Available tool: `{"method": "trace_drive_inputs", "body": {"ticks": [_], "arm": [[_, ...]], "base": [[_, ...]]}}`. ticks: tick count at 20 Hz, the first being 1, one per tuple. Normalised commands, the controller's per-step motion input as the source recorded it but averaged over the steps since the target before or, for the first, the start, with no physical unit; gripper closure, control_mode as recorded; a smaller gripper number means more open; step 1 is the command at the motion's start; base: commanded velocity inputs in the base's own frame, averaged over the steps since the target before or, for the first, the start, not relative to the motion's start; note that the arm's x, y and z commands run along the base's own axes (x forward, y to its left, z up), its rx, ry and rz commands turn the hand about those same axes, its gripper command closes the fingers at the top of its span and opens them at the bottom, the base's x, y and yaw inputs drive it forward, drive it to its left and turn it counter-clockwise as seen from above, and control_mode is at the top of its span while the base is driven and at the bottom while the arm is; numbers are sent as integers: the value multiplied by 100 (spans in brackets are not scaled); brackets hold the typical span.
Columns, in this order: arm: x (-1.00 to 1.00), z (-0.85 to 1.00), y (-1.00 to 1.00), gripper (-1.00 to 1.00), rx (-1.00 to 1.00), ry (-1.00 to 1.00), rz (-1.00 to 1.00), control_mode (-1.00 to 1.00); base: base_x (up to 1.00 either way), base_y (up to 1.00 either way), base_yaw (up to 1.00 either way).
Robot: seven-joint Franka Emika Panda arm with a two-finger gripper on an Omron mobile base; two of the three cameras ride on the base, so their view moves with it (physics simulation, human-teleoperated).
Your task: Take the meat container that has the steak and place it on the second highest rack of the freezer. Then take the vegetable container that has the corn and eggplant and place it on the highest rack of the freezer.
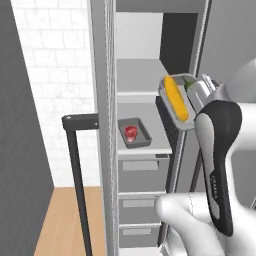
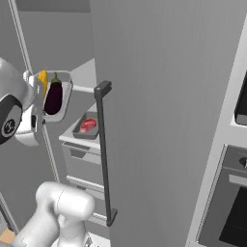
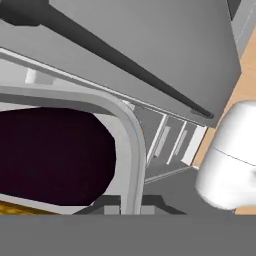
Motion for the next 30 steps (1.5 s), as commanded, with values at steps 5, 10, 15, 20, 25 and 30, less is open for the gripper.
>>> {"method": "trace_drive_inputs", "body": {"ticks": [5,10,15,20,25,30], "arm": [[80,53,66,100,5,-4,-17,-100],[100,16,42,100,-1,0,-13,-100],[80,-26,-14,100,0,-6,-1,-100],[91,-10,-12,100,0,0,0,-100],[92,-17,-5,100,0,3,0,-100],[95,-3,-4,100,0,9,0,-100]], "base": [[0,0,0],[0,0,0],[0,0,0],[0,0,0],[0,0,0],[0,0,0]]}}
